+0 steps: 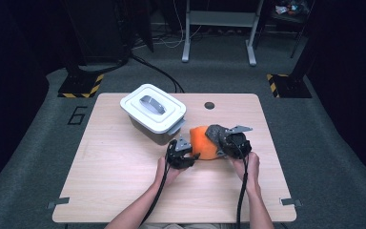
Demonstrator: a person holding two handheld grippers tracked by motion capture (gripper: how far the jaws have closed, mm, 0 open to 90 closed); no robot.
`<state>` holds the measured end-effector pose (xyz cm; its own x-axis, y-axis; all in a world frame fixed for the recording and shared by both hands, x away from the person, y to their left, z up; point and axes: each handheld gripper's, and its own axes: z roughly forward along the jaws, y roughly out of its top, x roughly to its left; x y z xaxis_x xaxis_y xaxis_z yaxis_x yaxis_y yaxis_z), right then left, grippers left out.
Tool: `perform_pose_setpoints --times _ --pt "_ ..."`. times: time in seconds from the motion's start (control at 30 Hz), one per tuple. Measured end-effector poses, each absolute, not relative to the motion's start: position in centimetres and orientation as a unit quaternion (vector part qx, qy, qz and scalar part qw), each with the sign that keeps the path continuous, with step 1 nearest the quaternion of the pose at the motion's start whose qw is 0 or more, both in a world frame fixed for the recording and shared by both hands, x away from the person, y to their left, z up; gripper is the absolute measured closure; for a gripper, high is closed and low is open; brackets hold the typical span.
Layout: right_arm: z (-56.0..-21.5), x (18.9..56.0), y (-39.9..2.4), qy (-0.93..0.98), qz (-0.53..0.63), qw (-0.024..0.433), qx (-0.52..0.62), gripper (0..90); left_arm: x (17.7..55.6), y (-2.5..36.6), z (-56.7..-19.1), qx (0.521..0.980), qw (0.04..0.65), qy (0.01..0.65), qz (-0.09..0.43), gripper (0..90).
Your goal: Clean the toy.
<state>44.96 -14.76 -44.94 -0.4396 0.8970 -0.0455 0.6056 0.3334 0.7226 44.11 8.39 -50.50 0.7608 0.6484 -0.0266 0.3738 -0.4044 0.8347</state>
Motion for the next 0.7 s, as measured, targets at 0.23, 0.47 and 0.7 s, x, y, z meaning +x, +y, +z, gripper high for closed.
perform_pose_setpoints --times 0.23,0.47,0.7 --pt "-45.1 45.3 -14.9 0.784 0.326 0.218 0.481 73.3 44.0 7.5 -51.0 0.831 0.425 0.306 0.188 60.9" --pt "-44.8 44.6 -15.7 0.773 0.344 0.227 0.483 73.4 44.1 7.4 -50.4 0.825 0.444 0.297 0.183 78.9" --pt "-42.2 42.2 -14.6 0.784 0.347 0.251 0.449 73.4 43.3 7.5 -48.5 0.823 0.467 0.285 0.150 79.5"
